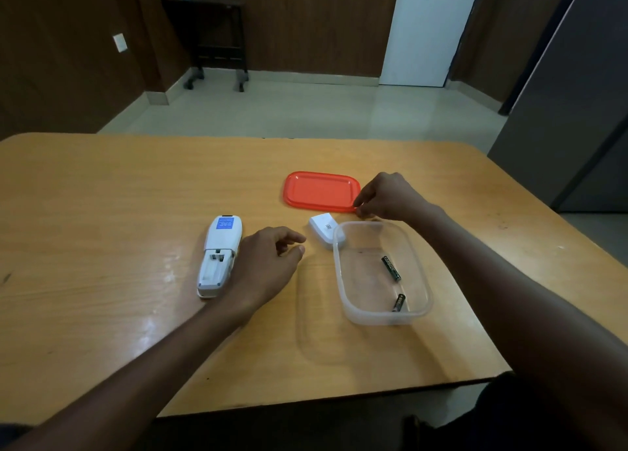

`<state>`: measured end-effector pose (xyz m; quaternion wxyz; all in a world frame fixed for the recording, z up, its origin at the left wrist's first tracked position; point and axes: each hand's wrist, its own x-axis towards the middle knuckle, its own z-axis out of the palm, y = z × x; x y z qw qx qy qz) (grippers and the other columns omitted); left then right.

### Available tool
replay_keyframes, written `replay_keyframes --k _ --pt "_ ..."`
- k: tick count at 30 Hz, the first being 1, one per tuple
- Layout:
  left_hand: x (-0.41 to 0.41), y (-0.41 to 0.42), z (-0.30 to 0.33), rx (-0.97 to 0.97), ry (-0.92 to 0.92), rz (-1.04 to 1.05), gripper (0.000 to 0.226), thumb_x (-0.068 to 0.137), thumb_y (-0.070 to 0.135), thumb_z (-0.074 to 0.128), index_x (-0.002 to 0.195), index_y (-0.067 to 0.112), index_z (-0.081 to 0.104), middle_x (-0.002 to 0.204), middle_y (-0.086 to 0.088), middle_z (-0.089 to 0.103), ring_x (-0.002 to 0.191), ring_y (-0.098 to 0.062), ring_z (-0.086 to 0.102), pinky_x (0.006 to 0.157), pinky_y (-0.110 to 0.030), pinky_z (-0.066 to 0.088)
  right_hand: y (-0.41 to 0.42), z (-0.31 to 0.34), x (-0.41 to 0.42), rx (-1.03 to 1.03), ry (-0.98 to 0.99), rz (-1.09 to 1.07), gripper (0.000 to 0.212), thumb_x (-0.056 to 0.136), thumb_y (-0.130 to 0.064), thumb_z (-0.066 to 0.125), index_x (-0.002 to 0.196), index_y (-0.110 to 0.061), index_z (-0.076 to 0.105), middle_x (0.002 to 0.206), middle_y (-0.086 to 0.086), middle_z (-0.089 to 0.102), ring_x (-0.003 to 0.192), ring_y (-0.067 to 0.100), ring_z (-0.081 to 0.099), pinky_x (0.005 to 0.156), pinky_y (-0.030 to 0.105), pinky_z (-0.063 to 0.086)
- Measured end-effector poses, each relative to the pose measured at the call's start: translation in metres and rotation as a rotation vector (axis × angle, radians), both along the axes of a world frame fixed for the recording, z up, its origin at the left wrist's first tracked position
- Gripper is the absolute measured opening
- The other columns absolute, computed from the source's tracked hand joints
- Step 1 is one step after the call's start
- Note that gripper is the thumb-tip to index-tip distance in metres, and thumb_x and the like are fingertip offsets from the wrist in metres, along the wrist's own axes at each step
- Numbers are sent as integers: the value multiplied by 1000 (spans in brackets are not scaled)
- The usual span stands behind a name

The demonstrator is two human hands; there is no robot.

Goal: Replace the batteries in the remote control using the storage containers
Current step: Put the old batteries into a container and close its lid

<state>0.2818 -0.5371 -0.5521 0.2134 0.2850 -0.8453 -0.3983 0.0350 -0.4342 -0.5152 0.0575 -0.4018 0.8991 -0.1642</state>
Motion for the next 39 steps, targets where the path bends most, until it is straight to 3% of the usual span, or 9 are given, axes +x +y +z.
replay_keyframes --k 4,10,15,21,25,29,33,36,39 --pt "1 -3 2 14 22 -4 14 90 26 69 101 30 75 94 14 69 91 0 63 73 -17 46 -1 1 -1 23 74 53 19 78 -10 80 96 -15 83 89 4 79 78 15 66 78 30 56" --pt "3 -3 3 26 31 -9 14 89 26 71 102 28 76 91 15 69 90 0 63 76 -19 48 7 4 -3 136 198 156 19 83 -24 77 102 -24 81 95 1 74 85 20 66 73 38 58" --pt "5 0 4 7 10 -17 17 89 27 70 105 27 76 96 10 71 93 -4 65 80 -23 49 14 7 -8 166 177 222 20 84 -30 78 104 -27 80 97 -1 70 88 19 63 76 39 57" --pt "6 1 4 21 4 -31 18 90 28 70 107 27 76 100 10 70 96 -2 64 76 -16 45 18 1 -10 114 213 278 12 81 -25 75 90 -20 81 86 -4 70 81 20 64 67 34 53" --pt "6 0 6 46 15 -25 16 90 28 71 104 27 76 97 12 71 94 -2 64 74 -16 47 22 1 -12 -97 309 296 9 76 -23 80 82 -16 79 78 -7 61 73 19 59 58 29 42" --pt "5 -2 11 127 45 -15 12 90 26 71 100 30 76 93 13 72 86 -1 66 66 -12 48 19 17 -1 -405 346 198 8 69 -20 79 73 -13 77 72 0 65 61 18 55 55 36 50" --pt "3 -7 16 357 155 -4 21 89 26 73 109 30 75 101 4 75 81 -10 73 85 -37 61 19 43 33 -636 148 75 6 70 -13 79 73 -10 73 67 3 68 56 11 59 56 30 50" --pt "0 -5 25 698 294 -19 36 90 24 72 126 21 66 112 -8 74 98 -22 74 90 -45 60 24 61 64 -843 -239 -3 8 80 -9 74 73 -7 72 59 2 64 48 11 54 43 25 46" --pt "-4 3 36 1028 458 -70 39 96 27 63 132 13 56 120 -13 72 107 -34 71 92 -48 58 37 62 90 -942 -642 -27 22 94 -10 64 74 -3 68 59 3 61 53 16 56 41 26 46"
